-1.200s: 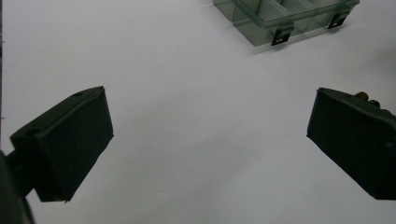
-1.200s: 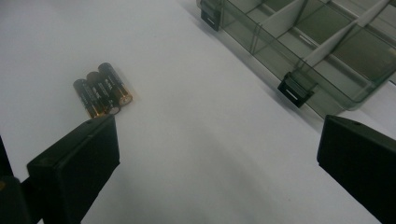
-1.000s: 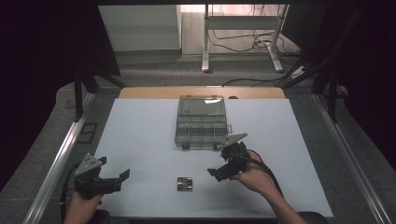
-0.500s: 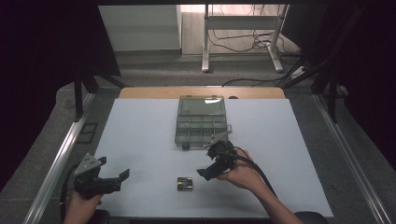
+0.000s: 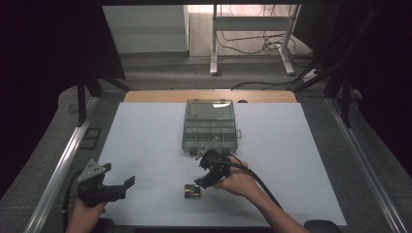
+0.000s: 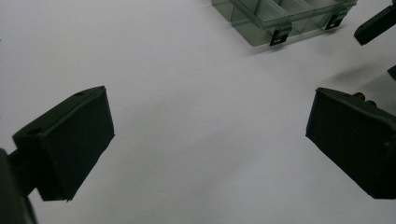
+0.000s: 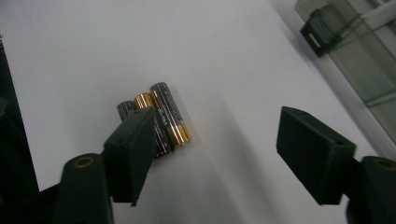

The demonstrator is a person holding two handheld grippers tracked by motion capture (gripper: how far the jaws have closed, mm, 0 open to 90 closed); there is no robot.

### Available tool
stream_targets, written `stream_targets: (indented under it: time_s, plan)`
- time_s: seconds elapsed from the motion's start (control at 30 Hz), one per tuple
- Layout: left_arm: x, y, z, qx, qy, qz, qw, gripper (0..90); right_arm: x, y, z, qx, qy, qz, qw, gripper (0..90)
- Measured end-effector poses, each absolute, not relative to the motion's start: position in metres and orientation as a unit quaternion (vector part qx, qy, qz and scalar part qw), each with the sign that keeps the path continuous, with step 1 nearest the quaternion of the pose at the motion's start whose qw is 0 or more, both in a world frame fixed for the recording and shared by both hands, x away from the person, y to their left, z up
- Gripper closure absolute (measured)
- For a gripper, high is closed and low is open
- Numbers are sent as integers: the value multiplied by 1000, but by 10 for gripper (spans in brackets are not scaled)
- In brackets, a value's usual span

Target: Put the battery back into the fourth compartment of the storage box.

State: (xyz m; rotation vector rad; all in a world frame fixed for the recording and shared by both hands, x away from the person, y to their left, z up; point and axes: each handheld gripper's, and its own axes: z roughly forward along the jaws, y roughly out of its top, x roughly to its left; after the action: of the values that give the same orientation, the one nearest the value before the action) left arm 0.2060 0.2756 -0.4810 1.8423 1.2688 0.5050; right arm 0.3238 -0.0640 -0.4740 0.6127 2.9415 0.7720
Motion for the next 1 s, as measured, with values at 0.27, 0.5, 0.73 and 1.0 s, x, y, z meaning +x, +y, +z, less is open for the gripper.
stream_targets:
  time_s: [0.27, 0.5, 0.73, 1.0]
  plan:
    - [206, 277, -481, 730, 506, 196, 416, 21, 325, -46, -486, 166, 959, 230, -6, 485]
    - [207, 277, -481, 731, 506, 195, 415, 23, 322, -36, -495, 146, 966, 212, -6, 607]
    - [207, 277, -481, 731, 506, 194, 416, 24, 326, -28, -504, 132, 971, 199, -12, 709]
    - [207, 278, -482, 729, 507, 192, 418, 25, 325, -27, -506, 115, 976, 187, 9, 765]
